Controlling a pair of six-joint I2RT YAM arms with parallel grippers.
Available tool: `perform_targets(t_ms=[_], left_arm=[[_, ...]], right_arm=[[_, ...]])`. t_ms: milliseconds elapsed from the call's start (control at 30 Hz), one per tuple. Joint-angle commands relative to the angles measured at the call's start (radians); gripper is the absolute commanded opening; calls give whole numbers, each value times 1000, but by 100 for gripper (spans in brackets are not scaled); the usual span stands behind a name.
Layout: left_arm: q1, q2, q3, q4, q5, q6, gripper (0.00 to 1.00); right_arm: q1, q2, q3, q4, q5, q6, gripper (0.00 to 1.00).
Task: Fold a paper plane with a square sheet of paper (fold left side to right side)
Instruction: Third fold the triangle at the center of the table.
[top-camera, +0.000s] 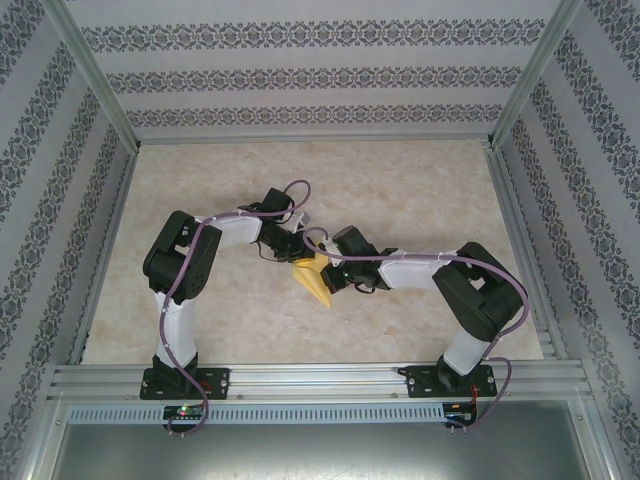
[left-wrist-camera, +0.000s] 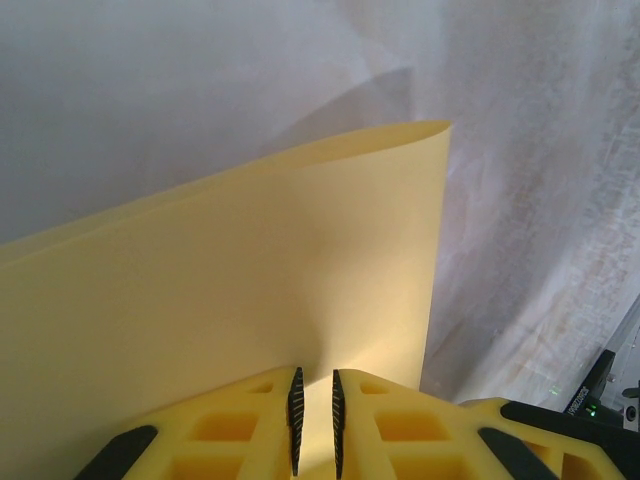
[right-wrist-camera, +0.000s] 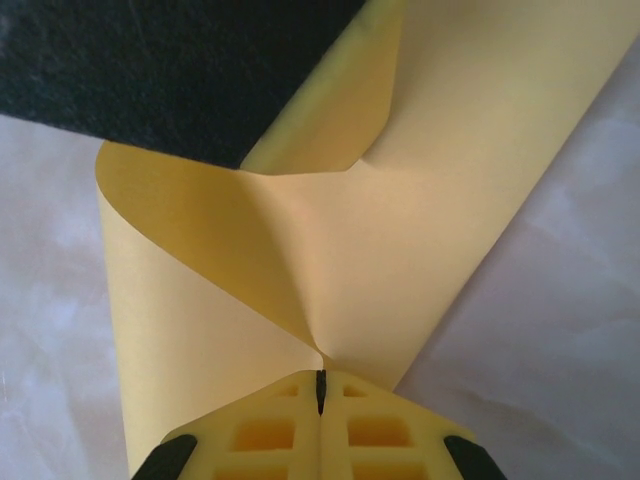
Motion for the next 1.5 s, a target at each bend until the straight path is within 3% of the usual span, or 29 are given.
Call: perform_targets(t_ms=[0, 433, 800, 1067, 1300, 1467], left_arm=[[-17, 34, 7, -56, -34, 28, 20], [-10, -11, 89, -136, -43, 74, 29], [76, -42, 208, -232, -58, 118, 32], [101, -224, -2, -127, -67, 69, 24], [77, -388, -281, 139, 62, -84, 21], [26, -406, -391, 307, 90, -182, 21]], right_arm=[[-10, 19, 25, -16, -1, 1, 0], [-5, 43, 29, -109, -1, -22, 0], [2, 63, 40, -146, -12, -35, 0], [1, 65, 51, -155, -8, -42, 0], [2, 67, 54, -157, -8, -45, 0], [1, 69, 56, -165, -7, -50, 0]])
